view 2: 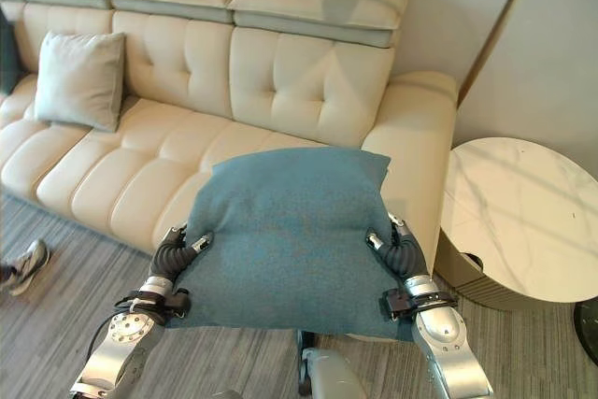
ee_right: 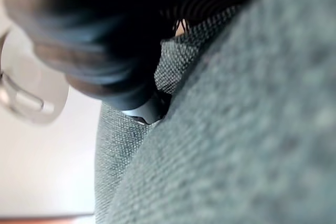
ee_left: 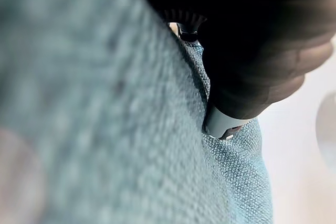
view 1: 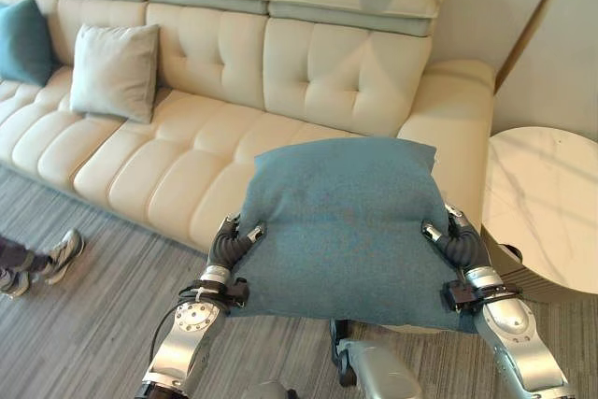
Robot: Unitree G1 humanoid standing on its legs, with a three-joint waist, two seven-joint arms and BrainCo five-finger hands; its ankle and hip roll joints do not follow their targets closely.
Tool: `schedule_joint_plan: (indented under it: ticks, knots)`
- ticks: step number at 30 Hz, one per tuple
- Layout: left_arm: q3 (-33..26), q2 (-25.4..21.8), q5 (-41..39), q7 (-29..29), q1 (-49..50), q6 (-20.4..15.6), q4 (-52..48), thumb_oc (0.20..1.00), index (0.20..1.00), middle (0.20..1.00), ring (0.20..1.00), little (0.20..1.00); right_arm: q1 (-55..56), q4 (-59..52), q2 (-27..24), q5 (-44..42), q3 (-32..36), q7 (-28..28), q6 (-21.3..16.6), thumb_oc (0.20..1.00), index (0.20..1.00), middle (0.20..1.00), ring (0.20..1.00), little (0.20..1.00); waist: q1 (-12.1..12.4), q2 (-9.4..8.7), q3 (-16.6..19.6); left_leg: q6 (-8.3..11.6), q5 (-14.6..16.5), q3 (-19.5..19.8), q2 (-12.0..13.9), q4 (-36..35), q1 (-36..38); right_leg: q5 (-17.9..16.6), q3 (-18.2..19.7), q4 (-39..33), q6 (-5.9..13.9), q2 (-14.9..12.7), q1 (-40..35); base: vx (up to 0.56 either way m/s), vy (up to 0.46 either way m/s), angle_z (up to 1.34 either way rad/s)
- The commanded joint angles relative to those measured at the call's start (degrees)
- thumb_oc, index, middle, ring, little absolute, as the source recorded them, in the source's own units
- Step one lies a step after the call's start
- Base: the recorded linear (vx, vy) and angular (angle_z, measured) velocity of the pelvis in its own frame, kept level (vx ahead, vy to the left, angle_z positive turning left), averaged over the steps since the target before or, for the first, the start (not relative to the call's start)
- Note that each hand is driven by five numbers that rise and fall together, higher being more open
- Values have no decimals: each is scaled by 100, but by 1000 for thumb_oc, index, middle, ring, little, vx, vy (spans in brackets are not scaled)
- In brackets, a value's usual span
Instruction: Pick up all the scattered cushions and arrange them neatly on the sofa.
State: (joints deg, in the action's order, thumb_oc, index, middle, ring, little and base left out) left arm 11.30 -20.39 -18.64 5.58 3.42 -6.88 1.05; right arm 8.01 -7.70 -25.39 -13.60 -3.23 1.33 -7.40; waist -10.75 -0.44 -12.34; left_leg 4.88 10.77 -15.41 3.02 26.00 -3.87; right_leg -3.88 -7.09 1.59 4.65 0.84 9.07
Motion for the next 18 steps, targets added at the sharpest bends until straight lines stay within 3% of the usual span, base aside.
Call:
schedule_joint_plan:
  ticks: [1, 4, 7, 11, 16, 18]
  knots:
    - [72, 28, 143, -254, -380, -544, -486, 200, 200, 200, 200, 200, -259, -615, -49, -5, 29, 21, -623, 200, 200, 200, 200, 200, -2, -75, 346, -139, -441, 181, 85, -1366, -91, 331, 428, -3, 36, -520, -275, 212, 125, -22]
    - [37, 32, 191, -137, -375, -545, -494, 200, 200, 200, 200, 200, -229, -533, -33, 121, 19, 106, -579, 200, 200, 200, 200, 200, 202, -110, 261, 29, -989, 1305, 135, -1919, -479, 456, 968, -20, -7, -390, -501, 252, 138, -81]
    - [10, 56, 171, -19, -396, -594, -516, 200, 200, 200, 200, 200, -238, -386, -36, 179, -17, 120, -553, 200, 200, 200, 200, 200, 266, -79, 258, 184, -1272, 1898, 211, -2198, -656, 585, 1408, 105, 9, -350, -568, 250, 224, -101]
    - [19, 17, 167, -98, -369, -580, -495, 200, 200, 200, 200, 200, -188, -284, 13, 292, -40, -1, -493, 200, 200, 200, 200, 200, 294, -7, 360, 102, -1117, 1623, 205, -2220, -426, 671, 1783, 148, 171, -533, -677, 295, 365, -131]
    - [-114, -177, 201, -123, -365, -545, -491, 200, 200, 200, 200, 200, -363, -213, 246, 269, -153, -111, -444, 200, 200, 200, 200, 200, 381, -102, 325, -245, -713, 1115, -22, -1859, -324, 627, 2218, 515, 407, -796, -504, 143, 312, -80]
    - [-211, -241, 223, -65, -335, -544, -483, 200, 200, 200, 200, 200, -540, -161, 345, 239, -304, -159, -438, 200, 200, 200, 200, 200, 460, -123, 265, -365, -572, 851, -87, -1796, -218, 529, 2123, 788, 455, -830, -342, 88, 264, -69]
